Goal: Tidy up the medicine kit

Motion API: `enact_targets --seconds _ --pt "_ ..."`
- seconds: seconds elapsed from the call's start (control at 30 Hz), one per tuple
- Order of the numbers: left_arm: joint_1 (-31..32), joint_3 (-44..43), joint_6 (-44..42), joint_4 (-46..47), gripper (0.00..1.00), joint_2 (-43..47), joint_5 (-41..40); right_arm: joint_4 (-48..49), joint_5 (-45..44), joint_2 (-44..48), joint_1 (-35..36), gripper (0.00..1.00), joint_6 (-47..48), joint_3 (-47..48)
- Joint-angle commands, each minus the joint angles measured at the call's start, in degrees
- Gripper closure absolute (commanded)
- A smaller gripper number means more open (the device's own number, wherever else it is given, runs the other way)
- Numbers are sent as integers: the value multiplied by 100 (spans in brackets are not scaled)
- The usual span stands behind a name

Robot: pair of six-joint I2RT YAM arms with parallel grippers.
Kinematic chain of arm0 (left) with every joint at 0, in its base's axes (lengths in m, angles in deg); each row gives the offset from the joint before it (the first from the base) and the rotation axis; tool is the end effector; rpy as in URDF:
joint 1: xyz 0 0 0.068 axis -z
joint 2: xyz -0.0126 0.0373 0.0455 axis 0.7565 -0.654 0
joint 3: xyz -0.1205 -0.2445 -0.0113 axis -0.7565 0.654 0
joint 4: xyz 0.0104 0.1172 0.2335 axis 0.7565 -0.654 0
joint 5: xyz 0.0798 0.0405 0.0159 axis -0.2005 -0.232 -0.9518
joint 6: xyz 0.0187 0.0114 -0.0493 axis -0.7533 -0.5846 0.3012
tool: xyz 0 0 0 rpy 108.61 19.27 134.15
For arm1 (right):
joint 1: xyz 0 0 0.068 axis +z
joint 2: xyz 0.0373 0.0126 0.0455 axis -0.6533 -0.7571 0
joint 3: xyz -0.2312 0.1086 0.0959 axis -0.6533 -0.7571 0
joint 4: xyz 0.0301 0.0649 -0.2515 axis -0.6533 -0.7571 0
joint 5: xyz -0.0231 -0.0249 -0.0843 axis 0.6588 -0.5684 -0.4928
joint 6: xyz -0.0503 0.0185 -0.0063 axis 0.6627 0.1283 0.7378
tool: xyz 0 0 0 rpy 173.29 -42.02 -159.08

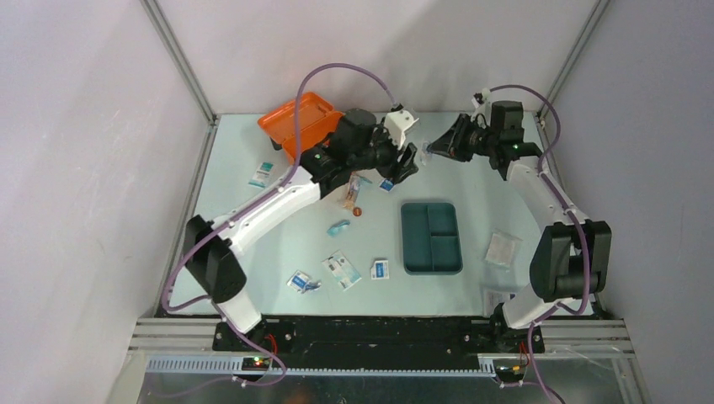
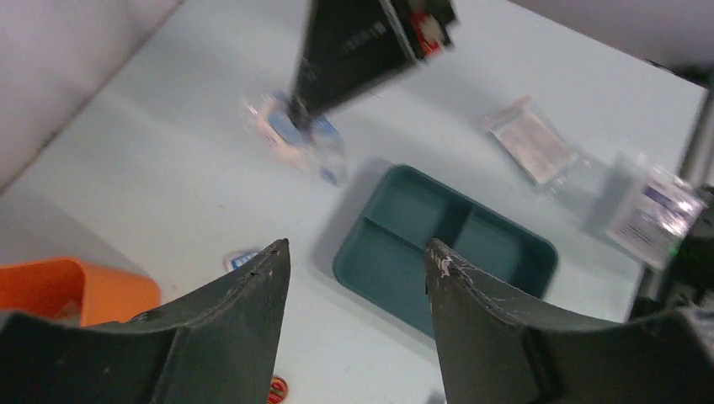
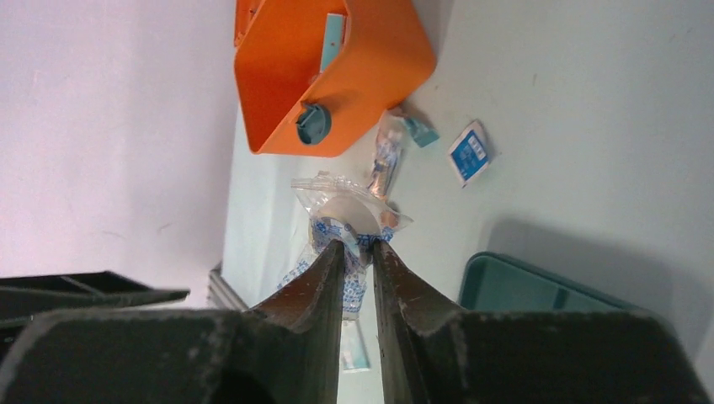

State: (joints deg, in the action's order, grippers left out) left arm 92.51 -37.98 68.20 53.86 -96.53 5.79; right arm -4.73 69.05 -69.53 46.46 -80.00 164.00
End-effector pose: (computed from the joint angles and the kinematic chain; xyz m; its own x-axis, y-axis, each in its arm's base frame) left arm 0.2749 -0.2734 0.3758 -0.2035 0.3072 -0.9296 0.8709 0.4907 -0.0285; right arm 0.3610 0.0573 0.3266 -0.7253 0.3231 -0.6079 -0.2778 0.6705 0.6879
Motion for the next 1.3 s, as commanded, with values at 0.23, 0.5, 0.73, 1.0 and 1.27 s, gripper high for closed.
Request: enact_targets --seconds 0.23,0.5,0.73,1.0,1.27 --pt "42 -1081 992 253 32 -1071 -1119 848 479 358 -60 76 -1034 -313" --pt "54 -1338 1489 260 40 -1402 -783 1085 590 376 -118 76 -1217 -426" --pt "41 -1402 1510 260 81 -1464 -457 1140 686 344 -140 76 -1286 -464" --pt "-147 -1201 1392 262 100 -1302 -334 925 716 448 -426 44 -1071 -466" --pt "-1578 -601 1192 253 100 -693 486 232 571 1088 -1429 32 -510 -935"
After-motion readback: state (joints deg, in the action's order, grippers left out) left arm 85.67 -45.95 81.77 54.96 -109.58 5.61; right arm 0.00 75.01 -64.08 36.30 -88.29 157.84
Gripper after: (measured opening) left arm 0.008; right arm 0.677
